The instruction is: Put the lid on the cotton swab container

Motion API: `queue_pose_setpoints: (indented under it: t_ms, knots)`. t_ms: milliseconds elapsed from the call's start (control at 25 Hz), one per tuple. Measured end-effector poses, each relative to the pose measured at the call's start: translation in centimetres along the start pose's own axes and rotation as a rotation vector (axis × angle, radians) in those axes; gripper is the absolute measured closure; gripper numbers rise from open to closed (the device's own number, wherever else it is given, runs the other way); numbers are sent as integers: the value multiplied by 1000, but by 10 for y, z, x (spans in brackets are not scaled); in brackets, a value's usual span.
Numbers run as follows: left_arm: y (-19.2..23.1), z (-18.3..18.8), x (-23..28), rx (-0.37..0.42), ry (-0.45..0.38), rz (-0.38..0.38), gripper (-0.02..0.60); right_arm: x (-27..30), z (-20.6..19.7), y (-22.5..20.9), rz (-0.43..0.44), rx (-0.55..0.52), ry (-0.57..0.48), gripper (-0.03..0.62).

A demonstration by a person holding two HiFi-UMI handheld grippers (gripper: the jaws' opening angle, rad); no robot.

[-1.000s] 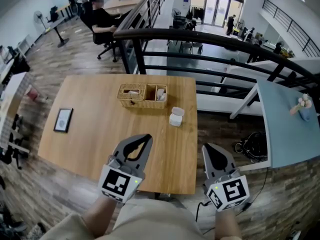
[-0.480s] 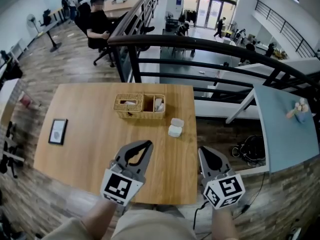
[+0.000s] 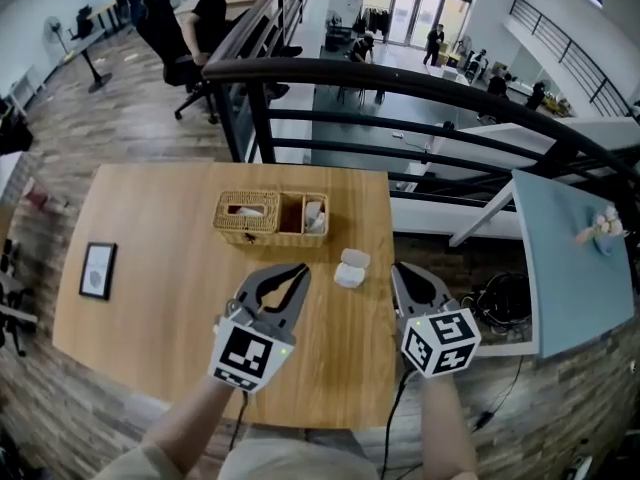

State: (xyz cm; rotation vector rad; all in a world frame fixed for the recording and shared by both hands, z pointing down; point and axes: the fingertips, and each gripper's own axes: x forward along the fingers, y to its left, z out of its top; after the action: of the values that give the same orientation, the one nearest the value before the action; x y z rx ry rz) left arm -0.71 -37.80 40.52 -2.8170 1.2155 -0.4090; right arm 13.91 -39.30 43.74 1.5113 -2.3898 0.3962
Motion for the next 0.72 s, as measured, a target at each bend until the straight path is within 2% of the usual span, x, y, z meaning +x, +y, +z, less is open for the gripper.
queue_pose_setpoints:
  t_ms: [280, 440, 600, 720]
  knots:
    - [10, -52, 57, -31, 8, -42, 555, 75, -53, -41, -26, 40, 102, 568]
    - [17, -82, 84, -7, 27, -50, 555, 113, -88, -57, -16, 56, 163, 568]
    - [12, -113, 105, -83, 56, -72, 555, 141, -119, -64, -5, 90, 207, 568]
    - [7, -132, 115, -99, 81, -88, 555, 154, -133, -68, 13, 130, 225, 568]
